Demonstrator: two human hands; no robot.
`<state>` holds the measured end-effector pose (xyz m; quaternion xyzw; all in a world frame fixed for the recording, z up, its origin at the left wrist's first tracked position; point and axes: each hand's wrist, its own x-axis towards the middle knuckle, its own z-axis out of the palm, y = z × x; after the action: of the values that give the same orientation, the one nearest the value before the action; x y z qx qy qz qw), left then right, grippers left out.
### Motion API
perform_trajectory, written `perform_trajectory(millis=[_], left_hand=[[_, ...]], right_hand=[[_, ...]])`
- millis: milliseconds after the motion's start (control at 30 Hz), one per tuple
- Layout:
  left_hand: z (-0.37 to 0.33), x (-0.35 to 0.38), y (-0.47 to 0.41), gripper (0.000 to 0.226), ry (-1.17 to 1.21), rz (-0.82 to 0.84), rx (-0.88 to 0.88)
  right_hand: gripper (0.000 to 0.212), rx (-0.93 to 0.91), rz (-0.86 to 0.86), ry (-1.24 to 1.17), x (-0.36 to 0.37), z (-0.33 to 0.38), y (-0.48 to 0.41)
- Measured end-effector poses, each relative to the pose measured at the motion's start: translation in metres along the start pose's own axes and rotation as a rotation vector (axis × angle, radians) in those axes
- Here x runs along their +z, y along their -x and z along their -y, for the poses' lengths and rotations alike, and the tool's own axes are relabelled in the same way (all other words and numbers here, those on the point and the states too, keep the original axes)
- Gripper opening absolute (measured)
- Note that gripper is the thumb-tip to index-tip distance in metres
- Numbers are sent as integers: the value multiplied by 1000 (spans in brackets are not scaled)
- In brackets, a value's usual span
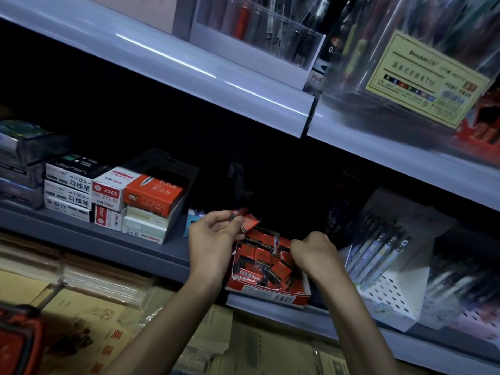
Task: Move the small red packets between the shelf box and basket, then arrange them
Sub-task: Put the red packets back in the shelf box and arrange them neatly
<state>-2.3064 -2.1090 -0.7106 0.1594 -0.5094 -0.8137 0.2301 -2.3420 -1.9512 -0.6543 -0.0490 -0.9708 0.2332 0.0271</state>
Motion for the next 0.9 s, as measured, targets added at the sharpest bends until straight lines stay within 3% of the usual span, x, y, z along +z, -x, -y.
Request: perform_trajectory(millis=[133, 500, 633, 900], left_hand=[[-1, 0, 1, 17, -5, 3, 6], [0, 2, 1, 12, -30, -3, 1], [2, 2, -1, 21, -50, -4, 3], [2, 2, 1, 11, -67, 2, 22]], right_hand=[[36, 5, -21, 38, 2, -5, -4], [33, -12, 11, 181, -5, 7, -11], [34, -4, 78, 233, -4, 5, -24], [44, 51, 206, -9, -3, -1, -39]])
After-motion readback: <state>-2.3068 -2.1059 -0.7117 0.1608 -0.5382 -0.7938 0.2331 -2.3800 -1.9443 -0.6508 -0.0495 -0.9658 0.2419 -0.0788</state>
